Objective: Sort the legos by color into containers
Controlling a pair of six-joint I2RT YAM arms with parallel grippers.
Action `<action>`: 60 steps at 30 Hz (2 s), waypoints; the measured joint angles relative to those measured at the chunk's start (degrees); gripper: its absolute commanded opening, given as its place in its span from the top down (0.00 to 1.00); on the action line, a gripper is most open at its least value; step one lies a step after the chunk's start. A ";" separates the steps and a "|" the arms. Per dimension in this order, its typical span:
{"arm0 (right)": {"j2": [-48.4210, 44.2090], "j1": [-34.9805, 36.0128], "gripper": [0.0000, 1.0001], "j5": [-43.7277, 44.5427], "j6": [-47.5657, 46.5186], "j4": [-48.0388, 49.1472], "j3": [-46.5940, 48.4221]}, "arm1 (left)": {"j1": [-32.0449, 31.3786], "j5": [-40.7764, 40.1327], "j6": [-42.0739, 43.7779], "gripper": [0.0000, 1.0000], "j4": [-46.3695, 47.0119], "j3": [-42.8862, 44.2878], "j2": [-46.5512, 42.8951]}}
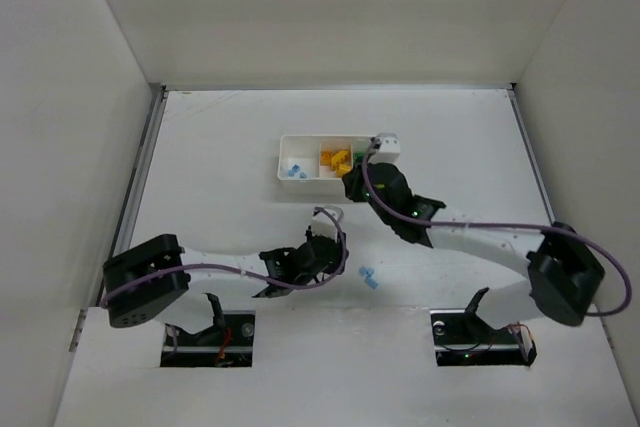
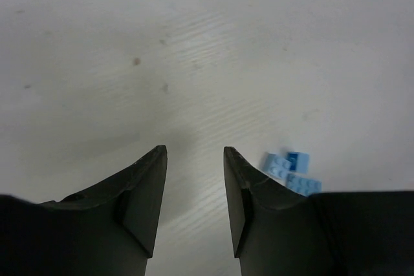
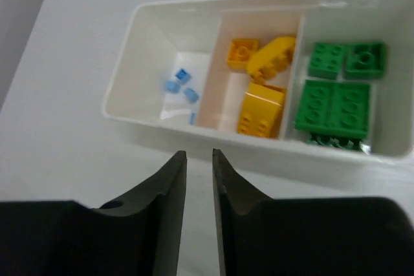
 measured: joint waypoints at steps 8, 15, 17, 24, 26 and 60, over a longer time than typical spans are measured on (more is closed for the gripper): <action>-22.71 3.82 0.72 5.27 8.44 -7.50 -24.63 | -5.60 2.73 4.26 0.66 2.80 4.52 6.95; -30.01 9.01 0.65 7.56 17.11 -17.49 -30.12 | -6.38 5.18 5.42 0.67 2.75 4.83 9.33; -30.40 9.92 0.65 7.67 18.43 -18.47 -30.23 | -6.71 5.44 5.57 0.67 2.73 4.90 9.79; -28.59 13.00 0.67 7.65 20.87 -21.75 -30.25 | -7.74 6.23 6.12 0.67 2.64 6.01 11.63; -28.44 13.31 0.67 7.58 21.22 -22.16 -30.27 | -7.76 6.25 6.32 0.67 2.69 6.58 12.39; -16.76 20.72 0.51 6.10 21.66 -24.81 -25.73 | 13.27 6.71 4.83 0.87 0.98 -0.09 -9.44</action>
